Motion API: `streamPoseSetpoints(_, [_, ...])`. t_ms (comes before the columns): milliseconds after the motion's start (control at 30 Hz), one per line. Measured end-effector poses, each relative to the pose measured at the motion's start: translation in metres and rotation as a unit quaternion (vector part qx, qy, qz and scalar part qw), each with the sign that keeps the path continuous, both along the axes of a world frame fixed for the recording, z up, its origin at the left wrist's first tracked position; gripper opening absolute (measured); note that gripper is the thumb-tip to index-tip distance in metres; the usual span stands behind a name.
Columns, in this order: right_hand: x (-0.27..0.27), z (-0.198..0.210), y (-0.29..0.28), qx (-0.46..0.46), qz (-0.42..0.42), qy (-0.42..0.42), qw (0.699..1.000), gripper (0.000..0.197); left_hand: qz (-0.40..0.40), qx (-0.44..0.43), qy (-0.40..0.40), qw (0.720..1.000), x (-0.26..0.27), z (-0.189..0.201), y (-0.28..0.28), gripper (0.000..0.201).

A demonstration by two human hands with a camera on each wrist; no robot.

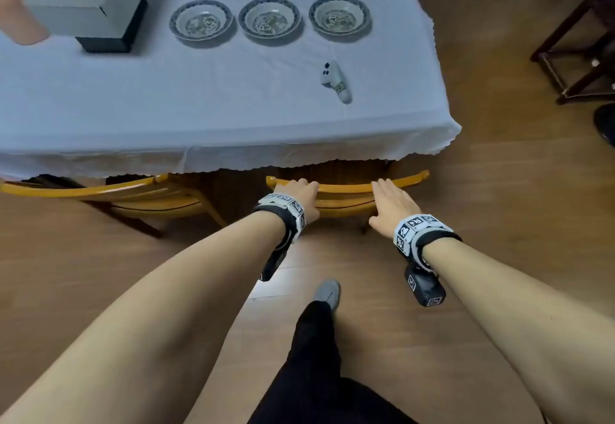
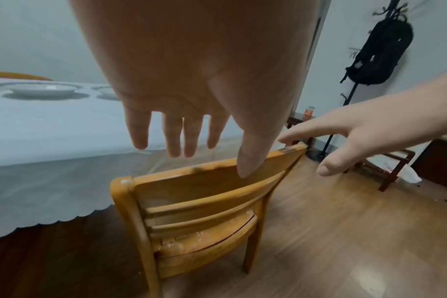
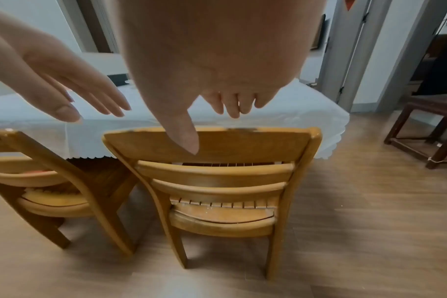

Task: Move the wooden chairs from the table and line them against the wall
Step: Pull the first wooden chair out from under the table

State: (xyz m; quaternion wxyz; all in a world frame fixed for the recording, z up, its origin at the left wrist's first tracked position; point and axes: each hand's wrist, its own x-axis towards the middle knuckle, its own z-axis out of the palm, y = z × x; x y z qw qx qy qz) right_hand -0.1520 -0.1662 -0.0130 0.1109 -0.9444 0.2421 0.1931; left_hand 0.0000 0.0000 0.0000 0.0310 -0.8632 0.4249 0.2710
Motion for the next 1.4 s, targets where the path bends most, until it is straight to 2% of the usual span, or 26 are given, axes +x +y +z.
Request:
streamPoseSetpoints(100, [0.02, -0.023, -0.014, -0.017, 0.009, 0.025, 1.0, 0.085, -0.002, 0.036, 0.009, 0.999, 0.023, -0.022, -0.013, 0.043])
streamPoseSetpoints(200, [0.044, -0.04, -0.024, -0.02, 0.018, 0.043, 0.999, 0.078, -0.018, 0.069, 0.021, 0.997, 0.042, -0.039, -0.025, 0.038])
streamPoseSetpoints(400, [0.086, -0.043, -0.03, -0.017, 0.029, 0.109, 0.993, 0.038, -0.042, 0.088, 0.029, 0.995, 0.06, -0.068, -0.038, 0.026])
streamPoseSetpoints(667, [0.094, -0.047, -0.03, -0.03, 0.023, 0.159, 0.986, 0.043, -0.028, 0.1, 0.051, 0.993, 0.068, -0.082, -0.051, 0.007])
streamPoseSetpoints(867, [0.094, -0.048, -0.029, -0.031, 0.033, 0.169, 0.985, 0.047, -0.038, 0.082, 0.036, 0.995, 0.067, -0.09, -0.049, 0.013])
streamPoseSetpoints(1033, [0.088, -0.046, -0.027, -0.022, 0.051, 0.178, 0.983, 0.057, -0.035, 0.083, 0.022, 0.996, 0.058, -0.086, -0.044, 0.014])
streamPoseSetpoints(1167, [0.067, -0.046, -0.015, -0.037, 0.096, 0.196, 0.975, 0.054, -0.056, 0.095, 0.015, 0.994, 0.036, -0.086, -0.028, 0.012])
streamPoseSetpoints(1400, [0.023, -0.044, 0.016, -0.034, 0.114, 0.198, 0.973, 0.055, -0.077, 0.102, 0.011, 0.992, -0.006, -0.085, 0.004, 0.023])
